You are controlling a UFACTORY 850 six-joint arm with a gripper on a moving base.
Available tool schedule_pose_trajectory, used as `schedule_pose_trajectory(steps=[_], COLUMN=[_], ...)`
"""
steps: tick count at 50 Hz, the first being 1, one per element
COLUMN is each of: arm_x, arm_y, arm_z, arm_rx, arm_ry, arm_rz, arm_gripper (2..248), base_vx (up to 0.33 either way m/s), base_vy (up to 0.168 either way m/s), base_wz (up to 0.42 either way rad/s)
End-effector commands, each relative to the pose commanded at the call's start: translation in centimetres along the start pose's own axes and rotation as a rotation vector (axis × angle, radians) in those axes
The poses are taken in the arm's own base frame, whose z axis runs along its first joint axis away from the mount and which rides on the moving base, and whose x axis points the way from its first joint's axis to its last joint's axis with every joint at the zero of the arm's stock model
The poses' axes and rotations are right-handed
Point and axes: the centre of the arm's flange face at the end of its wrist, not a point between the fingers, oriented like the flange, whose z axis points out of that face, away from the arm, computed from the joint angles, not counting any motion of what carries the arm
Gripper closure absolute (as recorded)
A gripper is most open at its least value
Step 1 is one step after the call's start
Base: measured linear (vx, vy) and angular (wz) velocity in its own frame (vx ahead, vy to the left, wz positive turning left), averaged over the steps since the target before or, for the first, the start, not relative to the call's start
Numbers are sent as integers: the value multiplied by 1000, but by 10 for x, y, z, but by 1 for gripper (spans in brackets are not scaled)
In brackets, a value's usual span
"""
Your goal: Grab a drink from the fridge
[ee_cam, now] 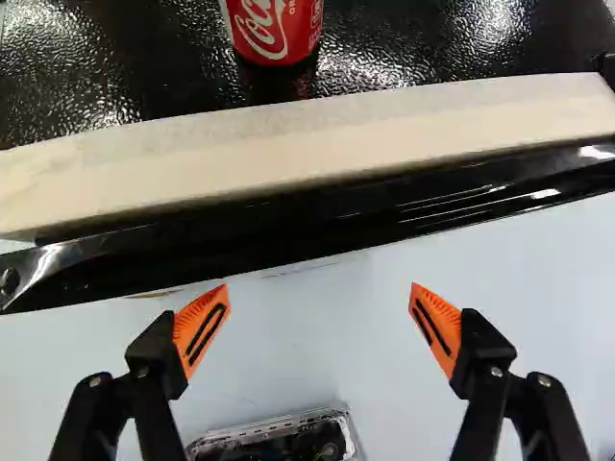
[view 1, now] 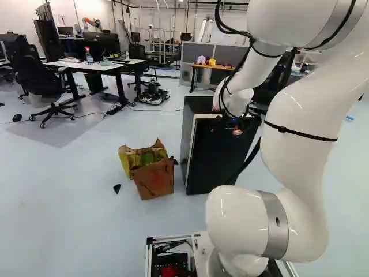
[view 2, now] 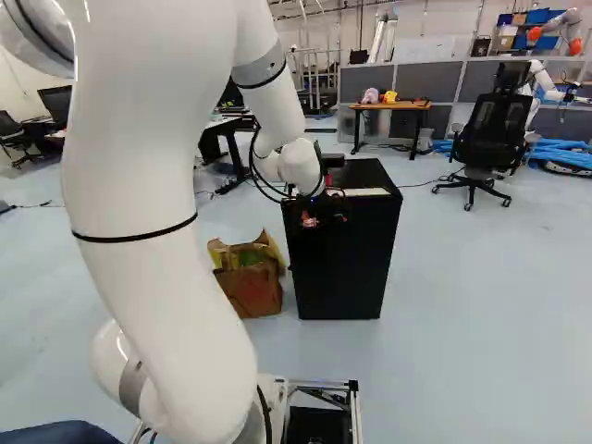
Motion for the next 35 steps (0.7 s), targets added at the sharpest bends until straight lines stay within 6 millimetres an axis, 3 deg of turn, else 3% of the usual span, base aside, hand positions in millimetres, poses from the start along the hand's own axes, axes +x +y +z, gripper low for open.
schedule_pose_trajectory(steps=[35], arm_x=[2], arm_y=[0], arm_z=[0], arm_rx=[0], arm_ry=[24], arm_rz=[20], arm_gripper=[3], base_vx=[0], base_vy=[0], base_wz=[0])
